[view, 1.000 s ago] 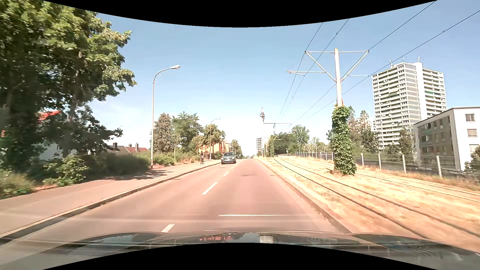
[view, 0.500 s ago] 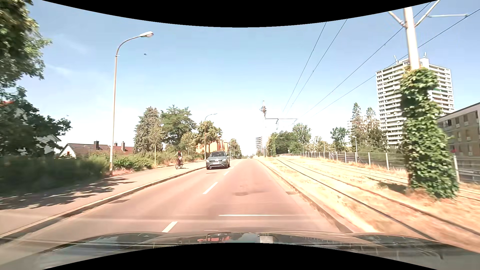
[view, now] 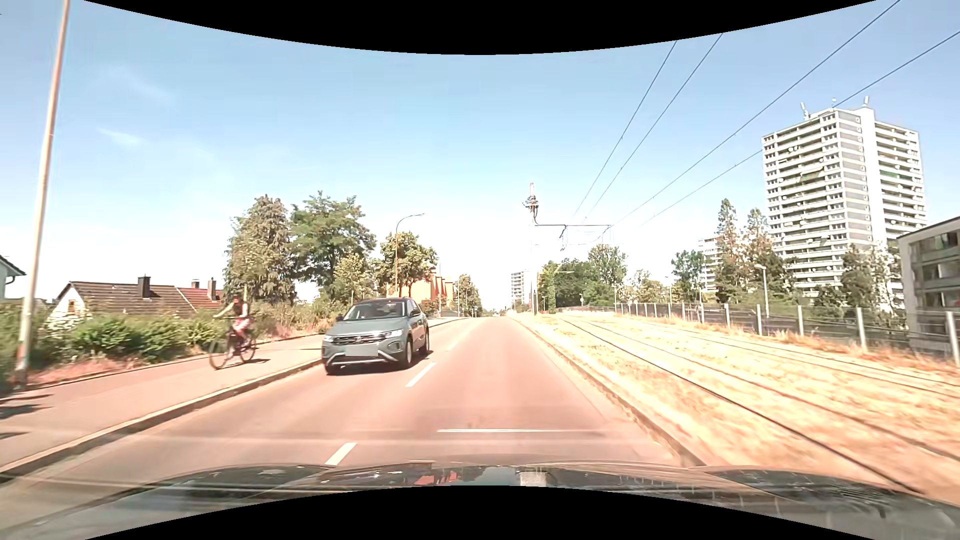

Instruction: Follow the waypoints while adhering to traffic rules and regulations

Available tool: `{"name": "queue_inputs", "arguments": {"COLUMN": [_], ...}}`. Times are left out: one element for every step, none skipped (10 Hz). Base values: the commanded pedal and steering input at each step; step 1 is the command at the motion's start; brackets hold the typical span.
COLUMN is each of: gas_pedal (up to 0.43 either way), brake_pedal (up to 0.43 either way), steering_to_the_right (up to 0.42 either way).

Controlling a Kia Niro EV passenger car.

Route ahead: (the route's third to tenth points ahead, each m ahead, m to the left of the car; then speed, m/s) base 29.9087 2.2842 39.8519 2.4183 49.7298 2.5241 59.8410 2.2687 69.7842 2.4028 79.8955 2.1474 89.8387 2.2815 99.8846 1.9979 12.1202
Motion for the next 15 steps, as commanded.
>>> {"name": "queue_inputs", "arguments": {"gas_pedal": [0.209, 0.209, 0.209, 0.209, 0.209, 0.209, 0.209, 0.209, 0.197, 0.197, 0.197, 0.169, 0.169, 0.157, 0.157], "brake_pedal": [0.0, 0.0, 0.0, 0.0, 0.0, 0.0, 0.0, 0.0, 0.0, 0.0, 0.0, 0.0, 0.0, 0.0, 0.0], "steering_to_the_right": [0.002, 0.002, 0.002, 0.002, 0.002, 0.002, 0.002, 0.002, 0.002, 0.002, 0.002, 0.002, 0.001, 0.001, 0.001]}}
